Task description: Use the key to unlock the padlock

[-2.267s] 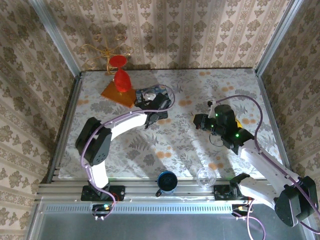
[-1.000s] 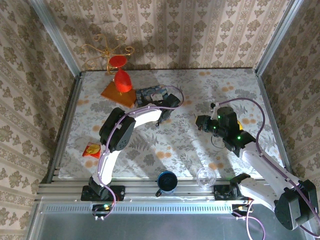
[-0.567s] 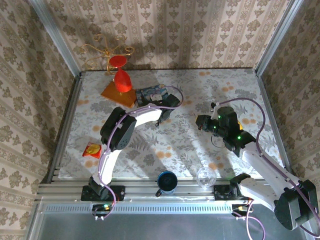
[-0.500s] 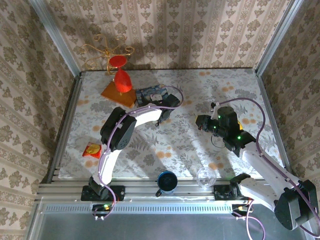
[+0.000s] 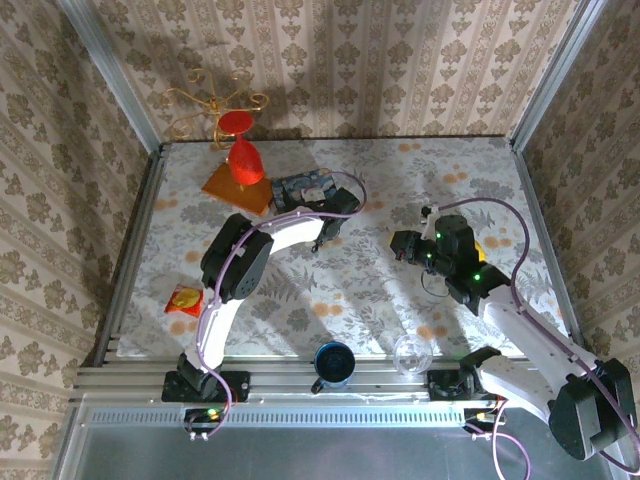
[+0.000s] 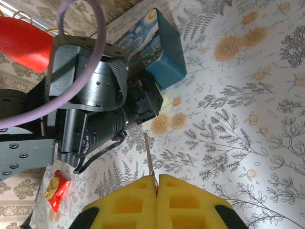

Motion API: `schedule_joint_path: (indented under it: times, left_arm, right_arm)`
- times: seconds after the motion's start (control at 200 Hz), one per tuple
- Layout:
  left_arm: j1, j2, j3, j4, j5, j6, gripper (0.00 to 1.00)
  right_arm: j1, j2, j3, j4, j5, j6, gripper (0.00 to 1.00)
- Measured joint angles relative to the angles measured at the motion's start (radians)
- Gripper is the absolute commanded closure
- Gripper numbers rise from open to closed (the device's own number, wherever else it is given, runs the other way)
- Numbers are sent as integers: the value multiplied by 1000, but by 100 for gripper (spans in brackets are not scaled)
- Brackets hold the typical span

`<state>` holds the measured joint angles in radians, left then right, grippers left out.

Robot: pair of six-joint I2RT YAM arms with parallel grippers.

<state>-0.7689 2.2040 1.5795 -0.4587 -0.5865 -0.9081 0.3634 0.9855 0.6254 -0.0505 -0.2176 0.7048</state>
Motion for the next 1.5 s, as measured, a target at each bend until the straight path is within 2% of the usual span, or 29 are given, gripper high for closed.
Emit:
schedule_joint_path:
  times: [0.055,0.27,0.455,0.825,1.09,1.501]
  left_arm:
    - [4,-3,-2,3,16,-6,84]
    - [18,-50,-44,18,117,-79,85]
    - [19,-90,-76,18,227,-154,88]
    - [24,-159,-159,113,433,-286,87]
    - [25,-172,-180,162,493,-328,87]
    - [38,-192,-206,185,542,-346,88]
  right_arm:
    - [0,7,-14,17,-5,8,100]
    - [5,95,-91,124,-38,49,100]
    - [50,204,-105,201,-52,58,100]
    - [107,436,-103,370,-83,58,100]
    - [119,611,-72,475,-137,55,100]
    - [119,750,10,605,-161,32,100]
